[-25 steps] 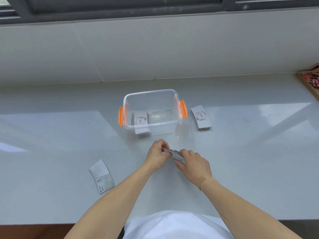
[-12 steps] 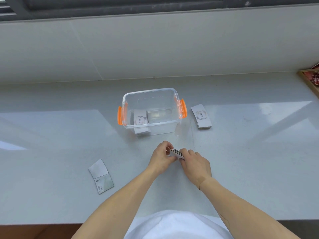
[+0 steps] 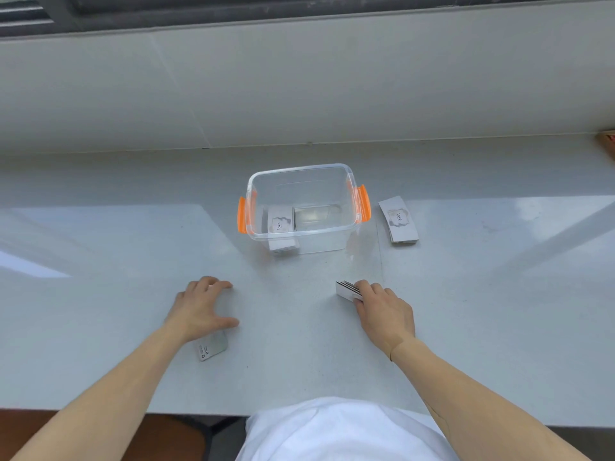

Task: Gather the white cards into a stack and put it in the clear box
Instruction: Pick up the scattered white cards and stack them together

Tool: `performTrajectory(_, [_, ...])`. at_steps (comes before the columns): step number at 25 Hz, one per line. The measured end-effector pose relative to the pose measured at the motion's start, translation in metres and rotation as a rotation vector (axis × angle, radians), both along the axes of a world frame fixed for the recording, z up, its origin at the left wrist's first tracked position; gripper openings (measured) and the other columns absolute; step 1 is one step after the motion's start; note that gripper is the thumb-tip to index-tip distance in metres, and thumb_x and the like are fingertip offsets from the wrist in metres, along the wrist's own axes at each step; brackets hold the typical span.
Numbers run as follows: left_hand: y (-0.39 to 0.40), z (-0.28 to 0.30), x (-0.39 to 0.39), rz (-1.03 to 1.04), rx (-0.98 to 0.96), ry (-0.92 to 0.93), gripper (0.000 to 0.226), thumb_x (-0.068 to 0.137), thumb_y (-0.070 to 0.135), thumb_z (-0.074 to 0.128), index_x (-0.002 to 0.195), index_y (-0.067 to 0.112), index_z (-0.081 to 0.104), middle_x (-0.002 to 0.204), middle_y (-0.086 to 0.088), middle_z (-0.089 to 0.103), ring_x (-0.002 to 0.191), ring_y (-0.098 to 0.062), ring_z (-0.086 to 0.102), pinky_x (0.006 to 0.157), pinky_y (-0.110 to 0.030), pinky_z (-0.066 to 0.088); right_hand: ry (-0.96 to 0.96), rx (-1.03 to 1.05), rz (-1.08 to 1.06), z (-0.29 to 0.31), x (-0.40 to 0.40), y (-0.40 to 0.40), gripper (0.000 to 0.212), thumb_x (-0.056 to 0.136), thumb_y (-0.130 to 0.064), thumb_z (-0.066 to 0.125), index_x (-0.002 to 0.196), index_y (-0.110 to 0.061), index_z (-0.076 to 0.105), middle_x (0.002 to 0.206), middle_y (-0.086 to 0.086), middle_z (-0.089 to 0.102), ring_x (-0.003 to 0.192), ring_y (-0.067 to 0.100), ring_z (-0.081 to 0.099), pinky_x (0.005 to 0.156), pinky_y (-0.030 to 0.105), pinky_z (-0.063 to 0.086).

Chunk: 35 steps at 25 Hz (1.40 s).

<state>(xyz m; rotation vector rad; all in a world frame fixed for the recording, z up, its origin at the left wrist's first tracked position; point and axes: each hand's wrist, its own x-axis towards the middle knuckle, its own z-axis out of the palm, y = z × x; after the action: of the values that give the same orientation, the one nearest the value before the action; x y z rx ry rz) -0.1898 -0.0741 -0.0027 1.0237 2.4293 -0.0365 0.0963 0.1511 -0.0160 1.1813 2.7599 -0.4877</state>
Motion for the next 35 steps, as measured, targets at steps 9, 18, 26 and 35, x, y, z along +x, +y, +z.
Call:
performTrajectory(9, [-0.04, -0.005, -0.013, 0.116, -0.078, -0.048, 0.112, 0.055, 0.057, 0.082, 0.147, 0.038, 0.021, 0.138, 0.002, 0.028, 0.127, -0.022, 0.031, 0.097, -0.039, 0.04, 0.002, 0.014, 0.009, -0.002, 0.0, 0.001, 0.021, 0.101, -0.034, 0.037, 0.118, -0.026, 0.046, 0.106, -0.002, 0.06, 0.094, 0.026, 0.056, 0.062, 0.034, 0.035])
performTrajectory(18, [-0.019, -0.005, -0.012, 0.176, 0.083, -0.093, 0.059, 0.075, 0.021, 0.076, 0.127, 0.022, 0.049, 0.111, 0.003, 0.036, 0.113, -0.023, 0.039, 0.08, -0.031, 0.041, 0.018, -0.001, 0.001, -0.001, 0.0, 0.001, 0.022, 0.1, -0.034, 0.037, 0.118, -0.026, 0.046, 0.108, -0.002, 0.061, 0.095, 0.025, 0.055, 0.064, 0.034, 0.036])
performTrajectory(26, [0.044, 0.016, 0.03, 0.259, 0.426, -0.461, 0.025, 0.087, 0.005, 0.061, 0.089, 0.029, 0.055, 0.092, 0.001, 0.063, 0.086, -0.02, 0.058, 0.074, -0.029, 0.045, 0.011, -0.041, -0.011, 0.001, 0.001, 0.001, 0.037, 0.087, -0.052, 0.046, 0.117, -0.029, 0.046, 0.1, -0.005, 0.059, 0.091, 0.022, 0.054, 0.064, 0.033, 0.039])
performTrajectory(35, [0.108, -0.006, 0.105, 0.248, 0.54, -0.534, 0.03, 0.082, 0.011, 0.067, 0.08, 0.037, 0.052, 0.087, 0.002, 0.063, 0.086, -0.02, 0.06, 0.075, -0.027, 0.045, 0.058, -0.063, -0.018, 0.002, 0.002, -0.001, 0.042, 0.089, -0.061, 0.034, 0.114, -0.031, 0.048, 0.102, -0.006, 0.061, 0.095, 0.023, 0.055, 0.069, 0.036, 0.043])
